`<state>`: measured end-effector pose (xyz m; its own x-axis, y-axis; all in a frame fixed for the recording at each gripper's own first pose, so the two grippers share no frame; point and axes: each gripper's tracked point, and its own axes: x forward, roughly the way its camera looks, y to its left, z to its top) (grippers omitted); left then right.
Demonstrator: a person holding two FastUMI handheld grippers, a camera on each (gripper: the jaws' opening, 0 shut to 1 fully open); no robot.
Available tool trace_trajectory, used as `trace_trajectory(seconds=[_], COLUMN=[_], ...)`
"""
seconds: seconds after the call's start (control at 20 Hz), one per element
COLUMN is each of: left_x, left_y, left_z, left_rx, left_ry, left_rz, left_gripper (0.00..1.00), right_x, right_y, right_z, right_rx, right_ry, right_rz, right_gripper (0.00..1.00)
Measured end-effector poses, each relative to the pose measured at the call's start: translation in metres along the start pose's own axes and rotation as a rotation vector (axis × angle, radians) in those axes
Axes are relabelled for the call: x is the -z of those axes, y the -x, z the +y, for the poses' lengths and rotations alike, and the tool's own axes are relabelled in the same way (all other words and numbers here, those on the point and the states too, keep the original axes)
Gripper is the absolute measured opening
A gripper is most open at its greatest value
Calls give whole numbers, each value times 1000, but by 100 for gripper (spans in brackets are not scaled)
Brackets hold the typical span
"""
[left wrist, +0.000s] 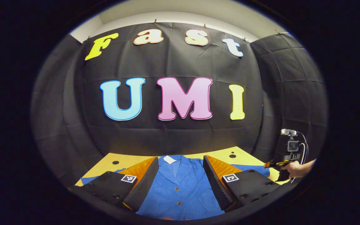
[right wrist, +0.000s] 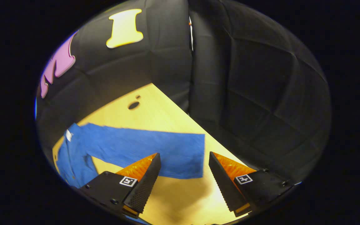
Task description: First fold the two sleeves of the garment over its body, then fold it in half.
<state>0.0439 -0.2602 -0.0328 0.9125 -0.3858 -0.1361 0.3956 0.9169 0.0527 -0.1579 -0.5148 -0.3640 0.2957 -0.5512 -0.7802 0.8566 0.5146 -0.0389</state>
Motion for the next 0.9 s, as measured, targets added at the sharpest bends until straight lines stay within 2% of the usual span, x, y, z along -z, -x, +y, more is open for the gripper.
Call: trace_trajectory(seconds=[0.2, 0.3, 0.4, 0.45, 0.5, 0.6, 0.65, 0.75, 0.85, 0.9], left_x=[6, 11, 15, 16, 18, 20, 20, 21, 22, 23], left_y=[-6, -8, -10, -11, -12, -12, -12, -14, -16, -16], left_z=[-10, -11, -8, -7, -5, -1, -1, 1, 4, 6], left_rx=[21, 21, 14, 10, 4, -10, -14, -15, -18, -20], left_ry=[2, 18, 35, 46, 55, 69, 71, 66, 60, 59], left_rz=[18, 36, 50, 55, 61, 68, 68, 70, 71, 73], left_gripper=[82, 82, 82, 82, 82, 82, 82, 82, 82, 82], right_x=[14, 13, 9, 9, 11, 13, 14, 15, 15, 13], right_y=[-11, -14, -11, -15, -14, -19, -18, -20, -21, -22], right_z=[-8, -8, -18, -17, -16, -16, -8, 7, 13, 12], right_rx=[32, 16, 42, 55, 65, 86, 60, 24, 27, 21], right_ry=[-52, -92, -115, -120, -114, -49, -26, -7, -20, -29], right_rz=[92, 109, 111, 111, 126, 130, 137, 143, 166, 179], right_gripper=[99, 99, 99, 87, 97, 97, 85, 46, 6, 11])
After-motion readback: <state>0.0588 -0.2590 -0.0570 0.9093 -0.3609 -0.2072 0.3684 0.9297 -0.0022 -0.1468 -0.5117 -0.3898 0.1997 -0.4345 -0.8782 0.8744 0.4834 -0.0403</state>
